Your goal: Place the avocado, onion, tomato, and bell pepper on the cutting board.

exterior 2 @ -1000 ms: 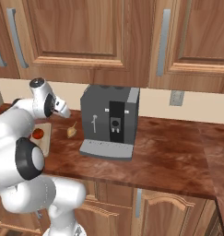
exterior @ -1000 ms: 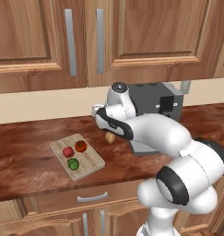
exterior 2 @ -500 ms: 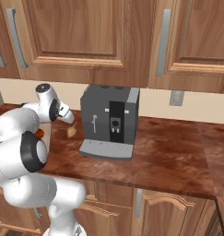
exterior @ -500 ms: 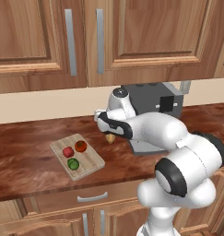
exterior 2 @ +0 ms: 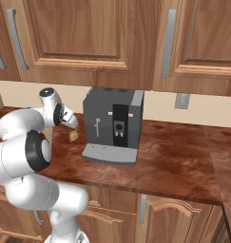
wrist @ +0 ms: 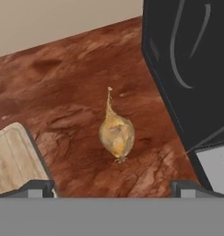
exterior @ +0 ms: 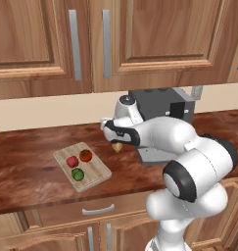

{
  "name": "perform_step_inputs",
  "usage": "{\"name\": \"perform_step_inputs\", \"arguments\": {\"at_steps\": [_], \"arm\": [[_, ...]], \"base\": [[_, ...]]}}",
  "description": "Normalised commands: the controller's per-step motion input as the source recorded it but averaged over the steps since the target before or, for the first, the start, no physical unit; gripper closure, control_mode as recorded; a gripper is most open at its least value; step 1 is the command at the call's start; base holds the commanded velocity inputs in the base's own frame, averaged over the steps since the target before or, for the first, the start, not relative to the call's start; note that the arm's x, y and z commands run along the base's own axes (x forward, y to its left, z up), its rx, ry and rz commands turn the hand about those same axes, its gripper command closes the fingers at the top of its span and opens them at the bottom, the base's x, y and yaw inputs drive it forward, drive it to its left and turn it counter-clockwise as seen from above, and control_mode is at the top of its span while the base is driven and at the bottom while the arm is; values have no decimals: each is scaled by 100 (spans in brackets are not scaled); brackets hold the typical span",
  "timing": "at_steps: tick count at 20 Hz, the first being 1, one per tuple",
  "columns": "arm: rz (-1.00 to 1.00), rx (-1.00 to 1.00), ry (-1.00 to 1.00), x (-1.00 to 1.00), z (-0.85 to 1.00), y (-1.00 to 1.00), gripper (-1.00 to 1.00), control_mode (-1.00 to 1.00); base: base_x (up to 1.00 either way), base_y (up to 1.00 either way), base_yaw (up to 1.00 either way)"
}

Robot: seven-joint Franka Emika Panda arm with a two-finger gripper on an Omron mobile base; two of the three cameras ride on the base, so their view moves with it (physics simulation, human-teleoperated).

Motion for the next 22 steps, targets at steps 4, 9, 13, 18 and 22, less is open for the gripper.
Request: {"name": "perform_step_inputs", "arguments": {"at_steps": [4, 9, 13, 18, 22], "arm": [[-1, 0, 2, 9, -22, -4, -100, -100], [-1, 0, 1, 7, -18, -3, -100, -100], [-1, 0, 1, 7, -18, -5, -100, -100], [-1, 0, 3, 9, -21, -3, -100, -100], [-1, 0, 4, 12, -19, 0, -100, -100]], "base": [[0, 0, 0], [0, 0, 0], [0, 0, 0], [0, 0, 0], [0, 0, 0]]}}
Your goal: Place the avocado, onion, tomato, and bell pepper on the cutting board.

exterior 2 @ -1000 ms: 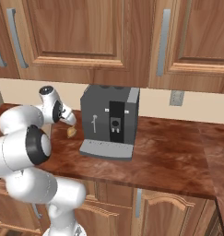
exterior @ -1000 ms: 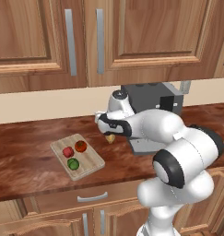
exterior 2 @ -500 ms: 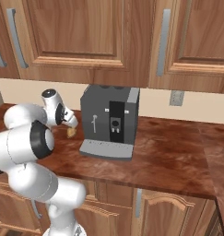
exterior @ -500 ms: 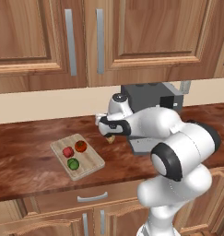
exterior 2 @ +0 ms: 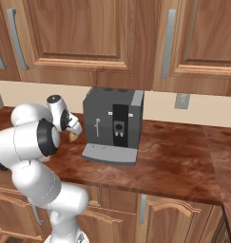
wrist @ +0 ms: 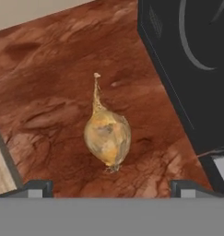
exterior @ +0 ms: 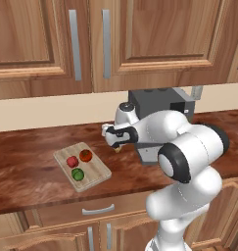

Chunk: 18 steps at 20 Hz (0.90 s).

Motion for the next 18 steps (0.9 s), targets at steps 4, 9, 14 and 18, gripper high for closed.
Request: {"name": "perform_step_inputs", "arguments": {"at_steps": [4, 9, 14, 18], "arm": [[-1, 0, 4, 11, -20, 0, -100, -100], [-1, 0, 4, 20, -14, 0, -100, -100], [-1, -1, 4, 23, -12, 0, -100, -100], [-1, -2, 3, 27, -11, 0, -100, -100]], "base": [[0, 0, 0], [0, 0, 0], [0, 0, 0], [0, 0, 0]]}}
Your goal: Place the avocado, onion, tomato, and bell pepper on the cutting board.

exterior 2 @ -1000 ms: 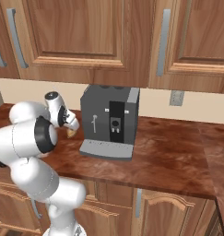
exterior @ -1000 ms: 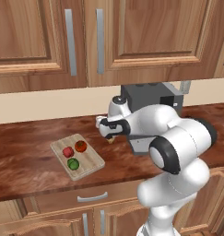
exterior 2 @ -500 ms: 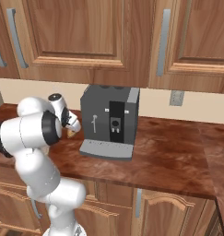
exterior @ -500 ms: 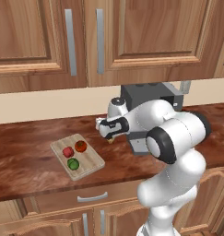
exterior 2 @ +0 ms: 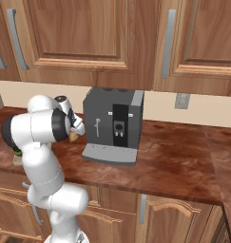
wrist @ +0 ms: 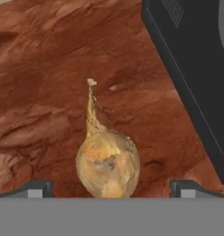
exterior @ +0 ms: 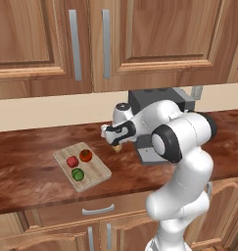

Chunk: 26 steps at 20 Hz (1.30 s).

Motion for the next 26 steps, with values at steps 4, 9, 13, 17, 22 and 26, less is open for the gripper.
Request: {"name": "perform_step_inputs", "arguments": {"at_steps": [4, 9, 13, 17, 22, 26], "arm": [[-1, -2, 5, 17, -26, 0, -100, -100], [-1, -2, 4, 11, -29, 0, -100, -100], [-1, -2, 3, 10, -25, 0, -100, -100], [-1, -2, 2, 9, -22, 0, 100, -100], [0, -1, -2, -9, -2, 0, 100, -100], [0, 0, -13, -57, 22, 0, 100, -100]], "base": [[0, 0, 0], [0, 0, 0], [0, 0, 0], [0, 0, 0], [0, 0, 0], [0, 0, 0]]}}
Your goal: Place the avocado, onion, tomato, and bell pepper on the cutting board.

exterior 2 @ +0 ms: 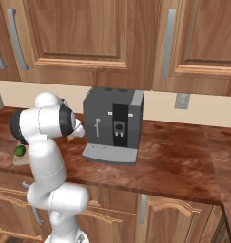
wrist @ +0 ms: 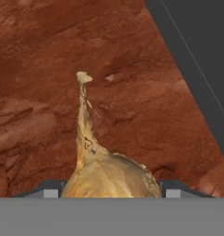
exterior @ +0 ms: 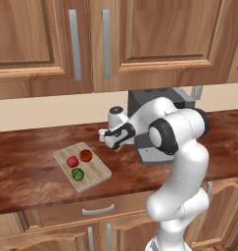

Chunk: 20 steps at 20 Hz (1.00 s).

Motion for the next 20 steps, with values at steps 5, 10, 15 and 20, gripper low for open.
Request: {"name": "perform_step_inputs", "arguments": {"at_steps": [5, 10, 15, 20], "arm": [[0, 0, -13, -73, 32, 0, 100, -100], [0, 0, -8, -64, 54, -3, 100, -100], [0, 1, -1, -57, 79, -12, 100, -100], [0, 13, 0, -68, 78, -14, 100, -100]], "base": [[0, 0, 0], [0, 0, 0], [0, 0, 0], [0, 0, 0]]}}
